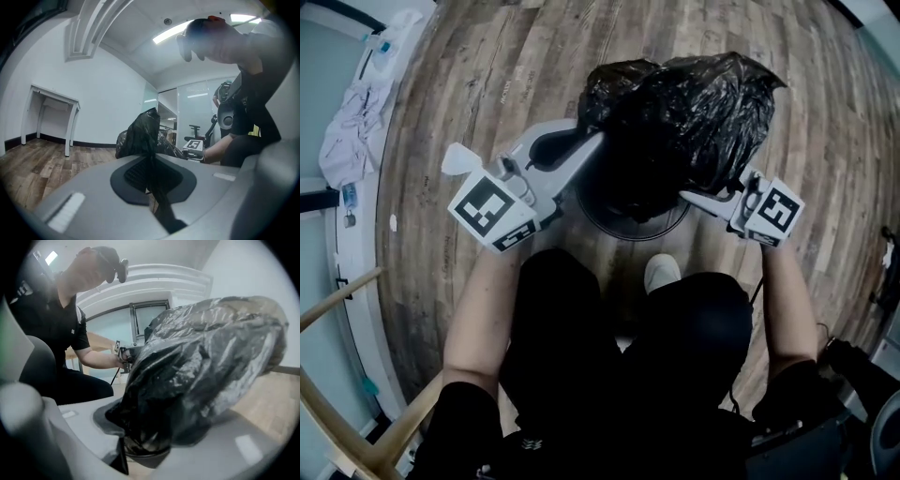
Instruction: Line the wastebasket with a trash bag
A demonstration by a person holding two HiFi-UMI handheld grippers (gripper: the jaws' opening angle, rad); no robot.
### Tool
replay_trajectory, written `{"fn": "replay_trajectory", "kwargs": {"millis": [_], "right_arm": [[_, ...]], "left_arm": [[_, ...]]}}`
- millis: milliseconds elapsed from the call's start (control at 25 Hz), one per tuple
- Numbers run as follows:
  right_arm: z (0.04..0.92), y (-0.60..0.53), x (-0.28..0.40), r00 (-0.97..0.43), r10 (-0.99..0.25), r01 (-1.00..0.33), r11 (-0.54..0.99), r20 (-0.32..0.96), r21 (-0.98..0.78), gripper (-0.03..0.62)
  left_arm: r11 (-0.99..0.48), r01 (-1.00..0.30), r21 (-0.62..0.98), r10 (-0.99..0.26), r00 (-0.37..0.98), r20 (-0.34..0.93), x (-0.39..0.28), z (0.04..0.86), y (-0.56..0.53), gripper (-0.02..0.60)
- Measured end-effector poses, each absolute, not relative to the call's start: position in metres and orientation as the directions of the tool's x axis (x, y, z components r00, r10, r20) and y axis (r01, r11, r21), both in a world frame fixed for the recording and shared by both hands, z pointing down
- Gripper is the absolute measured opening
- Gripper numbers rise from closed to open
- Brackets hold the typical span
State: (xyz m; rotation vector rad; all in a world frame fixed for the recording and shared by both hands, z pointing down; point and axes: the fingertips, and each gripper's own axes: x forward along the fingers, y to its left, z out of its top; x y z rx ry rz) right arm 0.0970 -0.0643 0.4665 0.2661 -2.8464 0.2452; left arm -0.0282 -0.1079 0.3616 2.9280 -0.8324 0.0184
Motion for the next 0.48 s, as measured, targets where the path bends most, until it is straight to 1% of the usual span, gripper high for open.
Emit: {"fn": "replay_trajectory", "kwargs": {"millis": [200,320,480], "right_arm": [[0.463,-0.076,0.140,-0.920,-0.265,-0.320,0.934,0.290,-0.161,0.230],[0.447,-0.090,0.157,-0.900,-0.349,-0.395,0.907,0.261,-0.148,0.230],[0.410,-0.107,0.161,-0.892,-0.404,-0.432,0.894,0.203,-0.120,0.230]], "left_arm": [[-0.840,-0.541,0.031,-0.540,0.841,0.044,-0.037,0.355,-0.099,0.008],[-0.851,-0.526,-0.004,-0.525,0.849,0.065,-0.035,0.357,-0.091,0.008],[-0.881,-0.457,-0.118,-0.472,0.865,0.168,-0.022,0.377,-0.075,0.008]]}}
